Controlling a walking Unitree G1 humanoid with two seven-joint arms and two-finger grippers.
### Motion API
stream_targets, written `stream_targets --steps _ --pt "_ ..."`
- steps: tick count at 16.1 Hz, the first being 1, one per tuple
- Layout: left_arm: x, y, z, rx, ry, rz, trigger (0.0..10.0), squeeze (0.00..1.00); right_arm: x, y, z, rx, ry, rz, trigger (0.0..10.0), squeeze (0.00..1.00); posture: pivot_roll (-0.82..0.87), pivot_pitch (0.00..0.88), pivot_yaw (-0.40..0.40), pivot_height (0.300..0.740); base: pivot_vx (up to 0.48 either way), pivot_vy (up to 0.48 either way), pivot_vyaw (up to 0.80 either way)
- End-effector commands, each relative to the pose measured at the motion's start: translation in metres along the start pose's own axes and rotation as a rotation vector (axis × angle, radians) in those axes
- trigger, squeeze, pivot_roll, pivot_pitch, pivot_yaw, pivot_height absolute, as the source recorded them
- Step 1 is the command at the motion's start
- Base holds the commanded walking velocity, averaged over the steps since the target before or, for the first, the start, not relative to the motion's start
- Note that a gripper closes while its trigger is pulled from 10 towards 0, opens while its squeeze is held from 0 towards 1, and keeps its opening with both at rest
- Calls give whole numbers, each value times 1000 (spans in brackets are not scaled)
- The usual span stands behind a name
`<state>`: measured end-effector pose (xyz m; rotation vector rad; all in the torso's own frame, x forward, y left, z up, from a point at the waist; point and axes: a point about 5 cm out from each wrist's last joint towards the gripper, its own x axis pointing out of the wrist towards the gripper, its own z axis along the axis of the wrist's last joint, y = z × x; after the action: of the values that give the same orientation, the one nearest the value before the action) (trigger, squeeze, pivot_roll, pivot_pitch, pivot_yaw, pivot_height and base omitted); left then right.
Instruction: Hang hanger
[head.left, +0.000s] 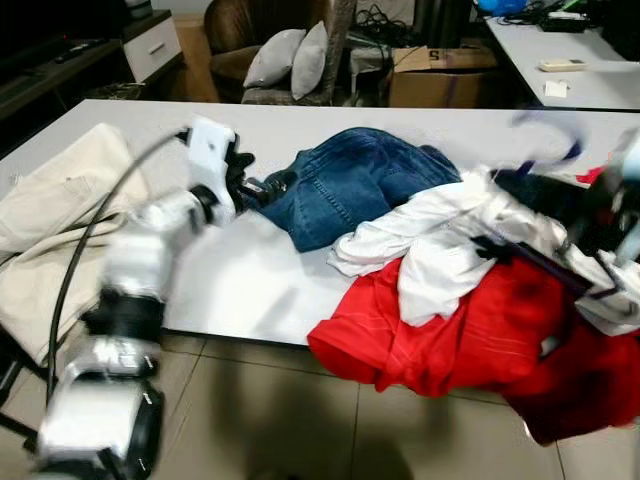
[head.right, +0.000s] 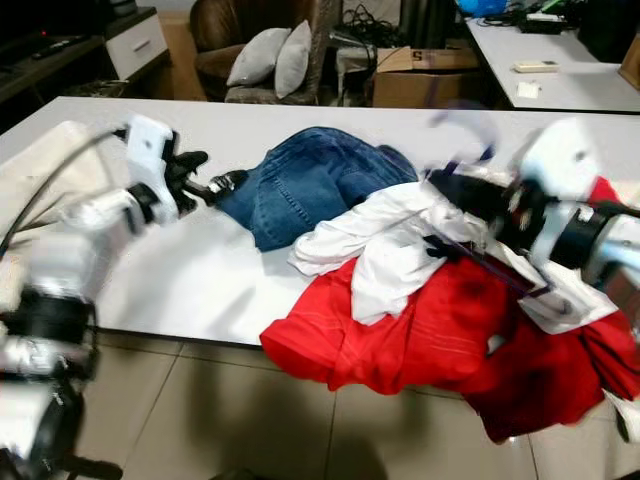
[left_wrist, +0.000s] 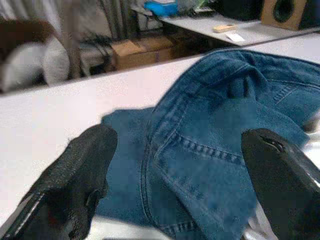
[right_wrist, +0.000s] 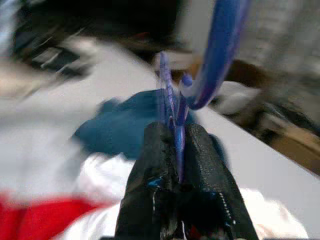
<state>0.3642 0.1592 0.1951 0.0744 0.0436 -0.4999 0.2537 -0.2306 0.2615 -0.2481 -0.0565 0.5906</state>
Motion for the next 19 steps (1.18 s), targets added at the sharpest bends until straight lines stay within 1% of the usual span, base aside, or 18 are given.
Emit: stream_targets --steps 1,2,3,4,5,6,7,9,10,11,12,13,15,17,19 --pt "-1 -3 9 67 -54 54 10000 494 1 7 -10 89 4 -95 10000 0 -117 0 129 740 0 0 0" --pt "-3 -11 8 119 -66 81 10000 0 2 16 -22 151 -14 -194 10000 0 -121 0 138 740 0 0 0" --pt "-5 -18 6 135 -85 90 10000 0 3 24 -30 200 -26 -250 10000 0 -122 0 145 740 0 0 0" --pt "-9 -27 2 129 -97 107 10000 0 6 35 -36 259 -30 -340 10000 0 -138 0 160 740 0 0 0" --pt "-11 -30 -4 105 -86 131 10000 0 8 44 -39 275 -25 -409 10000 0 -142 0 164 740 0 345 0" --pt "-12 -31 -6 101 -80 141 10000 0 8 47 -39 270 -20 -427 10000 0 -143 0 165 740 0 345 0" --pt "-12 -35 -14 135 -55 141 10000 0 11 57 -41 312 -17 -464 10000 0 -150 0 170 740 0 360 0" --pt "-9 -41 -20 137 -31 144 10000 0 14 69 -42 302 -4 -480 10000 0 -149 0 176 740 0 358 0" --pt "-8 -42 -20 136 -29 145 10000 0 14 70 -42 298 -7 -488 10000 0 -144 0 174 740 0 345 0" --pt "-8 -46 -20 117 -32 146 10000 0 15 69 -37 312 -43 -524 10000 0 -136 0 163 740 0 349 0" --pt "-10 -48 -19 113 -35 144 10000 0 15 69 -36 320 -51 -525 10000 0 -130 0 156 740 0 349 0" --pt "-12 -48 -21 116 -32 146 10000 0 16 68 -37 286 -41 -516 10000 0 -123 0 149 740 0 349 0" --pt "-14 -45 -20 121 -32 160 10000 0 17 68 -38 256 -36 -516 10000 0 -111 0 139 740 0 356 0" --pt "-16 -40 -16 129 -39 177 10000 0 21 70 -36 255 -53 -512 10000 0 -105 0 136 740 0 354 0" --pt "-17 -40 -15 129 -40 179 10000 0 23 71 -35 238 -62 -512 10000 0 -109 0 139 740 0 390 0"
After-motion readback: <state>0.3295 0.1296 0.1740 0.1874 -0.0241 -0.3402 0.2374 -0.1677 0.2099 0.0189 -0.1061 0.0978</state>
